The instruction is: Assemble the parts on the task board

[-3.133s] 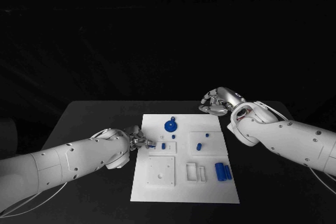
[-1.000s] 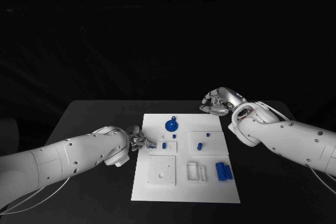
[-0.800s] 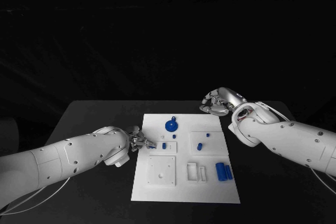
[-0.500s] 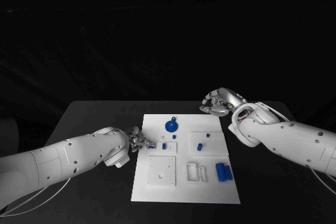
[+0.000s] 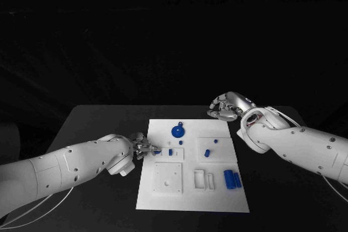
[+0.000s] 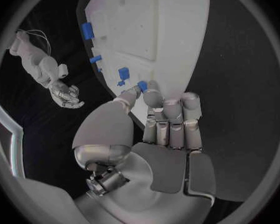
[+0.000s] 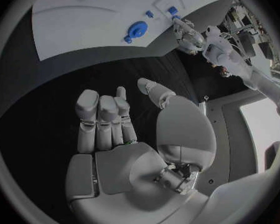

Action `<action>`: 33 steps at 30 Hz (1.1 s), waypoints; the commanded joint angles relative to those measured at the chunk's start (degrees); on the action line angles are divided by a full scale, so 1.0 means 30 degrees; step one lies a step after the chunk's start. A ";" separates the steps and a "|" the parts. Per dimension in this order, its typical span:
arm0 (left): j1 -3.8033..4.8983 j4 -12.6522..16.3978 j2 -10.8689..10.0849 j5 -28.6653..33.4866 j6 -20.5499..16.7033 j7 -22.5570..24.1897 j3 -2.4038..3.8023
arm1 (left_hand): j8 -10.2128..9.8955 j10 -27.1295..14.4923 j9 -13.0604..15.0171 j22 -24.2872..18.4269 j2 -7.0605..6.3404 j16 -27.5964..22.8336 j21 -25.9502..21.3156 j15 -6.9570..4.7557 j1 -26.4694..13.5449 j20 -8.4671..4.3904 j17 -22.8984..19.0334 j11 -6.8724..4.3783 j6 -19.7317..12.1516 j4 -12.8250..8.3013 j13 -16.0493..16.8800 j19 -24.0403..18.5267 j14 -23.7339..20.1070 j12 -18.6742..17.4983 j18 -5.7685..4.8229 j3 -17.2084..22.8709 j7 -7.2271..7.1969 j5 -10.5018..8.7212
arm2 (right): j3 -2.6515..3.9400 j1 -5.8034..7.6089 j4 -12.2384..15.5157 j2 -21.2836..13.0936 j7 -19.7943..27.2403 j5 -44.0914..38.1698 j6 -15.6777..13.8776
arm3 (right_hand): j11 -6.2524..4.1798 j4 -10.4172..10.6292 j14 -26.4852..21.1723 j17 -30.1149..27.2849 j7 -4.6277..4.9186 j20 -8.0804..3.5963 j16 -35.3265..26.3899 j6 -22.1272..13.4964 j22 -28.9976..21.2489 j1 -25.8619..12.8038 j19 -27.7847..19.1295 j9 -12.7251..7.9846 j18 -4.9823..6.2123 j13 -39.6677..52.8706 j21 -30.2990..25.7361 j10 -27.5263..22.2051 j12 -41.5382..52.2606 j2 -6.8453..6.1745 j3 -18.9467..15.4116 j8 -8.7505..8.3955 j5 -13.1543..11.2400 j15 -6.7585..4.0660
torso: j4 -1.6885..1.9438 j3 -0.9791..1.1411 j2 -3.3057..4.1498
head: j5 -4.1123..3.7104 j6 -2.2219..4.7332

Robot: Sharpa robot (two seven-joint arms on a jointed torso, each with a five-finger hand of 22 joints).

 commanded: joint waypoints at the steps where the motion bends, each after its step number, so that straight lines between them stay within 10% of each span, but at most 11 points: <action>1: -0.0051 0.0098 -0.0014 0.0795 -0.0049 0.0284 -0.0010 | 0.0140 0.0128 0.0107 0.0269 0.0040 0.0118 0.0067 -0.0482 -0.0163 -0.2222 -0.0021 -0.0085 0.0130 -0.4203 -0.0047 0.0172 0.0341 0.0108 -0.0233 0.4243 -0.0018 0.0046 | 0.0006 -0.0009 0.0026 -0.0007 0.0173 -0.0054 0.0062 | 0.0033 0.0080 0.0123 0.0021 0.0146 -0.0180 -0.0097 -0.0011 0.0143 -0.0172 -0.0006 0.0025 0.2082 -0.0032 -0.0113 -0.0165 -0.0071 -0.0051 0.0017 -0.0122 0.0119 -0.0052 | -0.0012 0.0007 0.0005 | 0.0032 0.0034; 18: -0.0038 -0.0100 -0.0010 0.1447 0.0070 0.0513 0.0076 | 0.0486 0.0346 0.0898 0.0225 -0.0613 0.0137 0.0018 -0.0606 -0.0246 -0.2298 -0.0086 -0.0244 0.0427 -0.4460 -0.0297 0.0309 0.0474 0.0014 -0.0214 0.4391 -0.0189 -0.1090 | 0.0006 -0.0011 0.0028 -0.0024 0.0178 -0.0054 0.0081 | 0.0036 0.0076 0.0125 0.0024 0.0149 -0.0183 -0.0101 -0.0011 0.0147 -0.0155 -0.0004 0.0031 0.2082 -0.0037 -0.0119 -0.0166 -0.0071 -0.0046 0.0034 -0.0126 0.0128 -0.0049 | -0.0011 0.0002 0.0030 | 0.0073 0.0060; 33: 0.0070 0.0228 -0.0164 0.1530 0.0083 0.0679 0.0202 | -0.0019 0.0340 0.1079 0.0232 -0.0335 0.0064 -0.0031 -0.0370 -0.0262 -0.2320 -0.0157 0.0046 -0.0330 -0.4499 -0.0392 0.0312 0.0422 0.0026 -0.0233 0.4686 0.0117 0.0158 | 0.0006 -0.0011 0.0017 -0.0028 0.0193 -0.0052 0.0112 | 0.0038 0.0081 0.0126 0.0027 0.0151 -0.0184 -0.0104 -0.0010 0.0149 -0.0156 -0.0003 0.0035 0.2082 -0.0040 -0.0123 -0.0166 -0.0070 -0.0045 0.0039 -0.0128 0.0126 -0.0047 | 0.0001 0.0005 0.0015 | 0.0157 0.0088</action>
